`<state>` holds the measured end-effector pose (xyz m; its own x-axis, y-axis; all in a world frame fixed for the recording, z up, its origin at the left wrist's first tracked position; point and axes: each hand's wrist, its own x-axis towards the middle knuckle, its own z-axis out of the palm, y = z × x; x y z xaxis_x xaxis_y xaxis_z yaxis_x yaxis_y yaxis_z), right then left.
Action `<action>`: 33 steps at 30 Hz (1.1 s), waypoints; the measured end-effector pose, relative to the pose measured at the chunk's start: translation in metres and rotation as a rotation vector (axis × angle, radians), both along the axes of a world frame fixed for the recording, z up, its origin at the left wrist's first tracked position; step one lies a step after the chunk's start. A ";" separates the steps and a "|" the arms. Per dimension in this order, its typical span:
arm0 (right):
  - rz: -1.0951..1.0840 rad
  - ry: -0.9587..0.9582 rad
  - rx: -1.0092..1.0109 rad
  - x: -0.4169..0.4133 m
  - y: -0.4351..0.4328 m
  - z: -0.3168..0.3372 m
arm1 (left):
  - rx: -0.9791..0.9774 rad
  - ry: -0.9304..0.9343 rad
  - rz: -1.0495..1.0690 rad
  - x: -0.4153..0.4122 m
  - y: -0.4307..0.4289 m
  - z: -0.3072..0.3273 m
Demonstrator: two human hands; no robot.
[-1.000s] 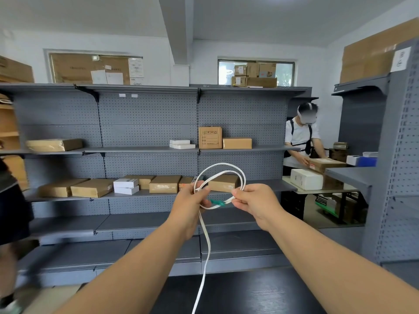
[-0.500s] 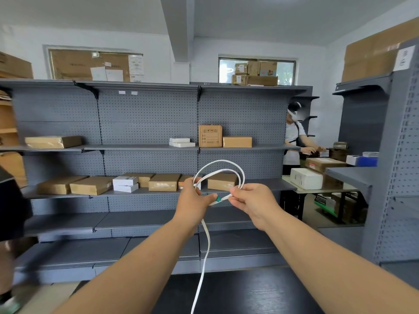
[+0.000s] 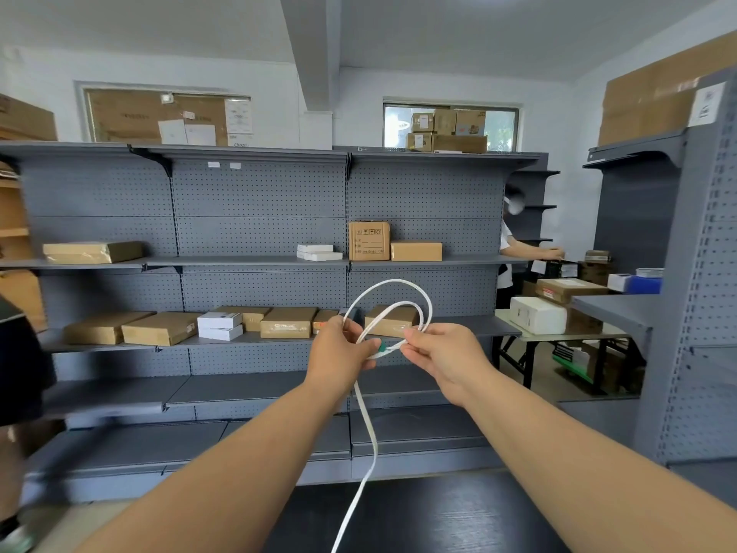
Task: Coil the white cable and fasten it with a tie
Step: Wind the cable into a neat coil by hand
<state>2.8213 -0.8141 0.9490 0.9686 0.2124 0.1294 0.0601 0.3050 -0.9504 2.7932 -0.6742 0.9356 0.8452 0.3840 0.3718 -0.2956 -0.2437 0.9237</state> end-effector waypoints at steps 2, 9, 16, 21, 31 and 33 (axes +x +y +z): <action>0.005 0.004 0.007 -0.001 0.000 0.001 | -0.013 0.002 0.006 0.000 0.001 0.000; 0.020 0.030 0.029 -0.005 0.001 0.003 | -0.163 0.044 -0.033 -0.001 0.001 -0.001; 0.027 0.035 0.021 -0.007 0.003 0.000 | -0.403 0.119 -0.164 -0.006 -0.002 0.001; 0.080 0.008 -0.033 -0.007 -0.001 0.001 | -0.396 0.090 -0.180 -0.006 0.001 0.004; -0.003 -0.341 -0.620 0.000 -0.020 0.020 | 0.052 0.073 -0.150 -0.007 0.015 0.013; 0.005 -0.434 -0.689 -0.002 -0.021 0.027 | 0.118 0.096 -0.148 -0.006 0.015 0.014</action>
